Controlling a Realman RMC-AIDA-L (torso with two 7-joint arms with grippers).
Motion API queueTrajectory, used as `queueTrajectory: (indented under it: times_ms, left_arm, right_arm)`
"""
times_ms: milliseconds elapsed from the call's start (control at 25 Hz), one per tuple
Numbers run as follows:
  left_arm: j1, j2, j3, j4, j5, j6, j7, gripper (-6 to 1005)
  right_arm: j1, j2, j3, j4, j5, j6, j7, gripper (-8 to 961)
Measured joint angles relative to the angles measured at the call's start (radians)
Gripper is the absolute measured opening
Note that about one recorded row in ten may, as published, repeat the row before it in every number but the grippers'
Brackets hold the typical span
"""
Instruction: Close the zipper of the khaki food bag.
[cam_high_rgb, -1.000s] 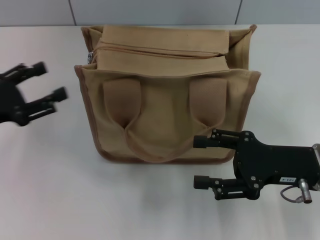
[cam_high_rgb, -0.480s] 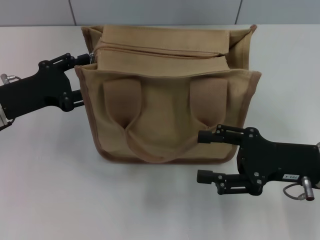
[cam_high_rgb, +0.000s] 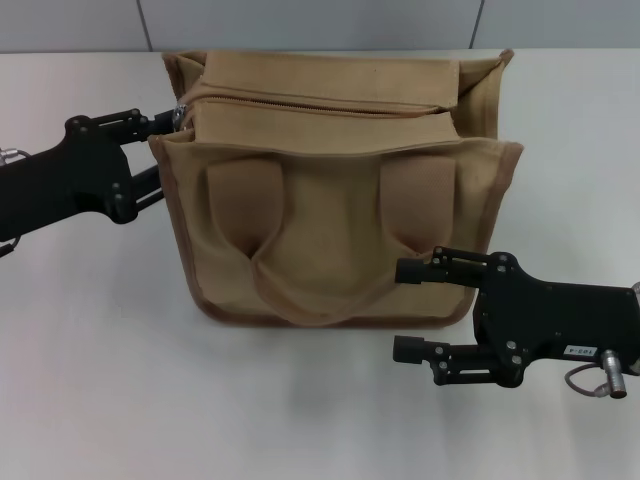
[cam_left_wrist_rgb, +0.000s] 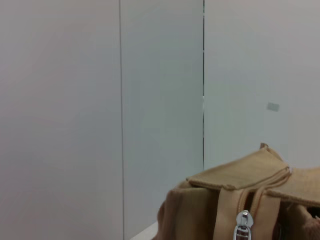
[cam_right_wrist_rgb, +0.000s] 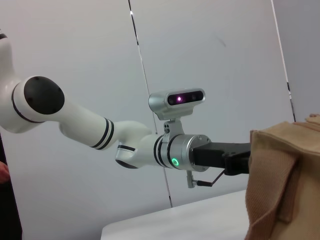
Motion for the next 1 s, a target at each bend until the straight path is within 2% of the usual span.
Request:
queueTrajectory:
  times_ms: [80,160,360,600,720,840,920,1000]
  left_arm:
    - [-0.001,0.0,-0.006,0.0,-0.002,-0.001,-0.001,646]
    - [-0.001,0.0,-0.009,-0.001,-0.005,-0.007,-0.002,410]
    - [-0.001,-0.008,-0.009,0.0,-0.018,-0.032,-0.004,175]
    - [0.012,-0.009,-0.033,-0.001,-0.097,-0.03,-0.025,26]
    - [0.021,-0.007,-0.035,-0.001,-0.137,-0.01,-0.039,26]
    - [0.029,-0.001,-0.033,-0.001,-0.162,0.051,-0.045,26]
    - [0.029,-0.001,-0.034,0.002,-0.168,0.137,-0.045,26]
    - [0.029,-0.002,-0.034,0.003,-0.169,0.149,-0.045,26]
  right_arm:
    - [0.0,0.0,0.0,0.0,0.0,0.0,0.0,783]
    - [0.0,0.0,0.0,0.0,0.0,-0.003,0.001,781]
    - [0.0,0.001,0.0,-0.001,0.0,-0.004,0.002,777]
    - [-0.002,0.002,0.0,0.0,0.0,-0.006,0.001,772]
    - [-0.002,0.002,0.0,0.0,0.0,-0.007,0.0,769]
    - [-0.003,0.003,0.0,0.0,0.003,-0.007,0.0,767]
    - [-0.003,0.004,0.0,0.0,0.014,-0.014,0.0,765]
    - [-0.003,0.004,0.001,0.0,0.019,-0.023,0.0,764]
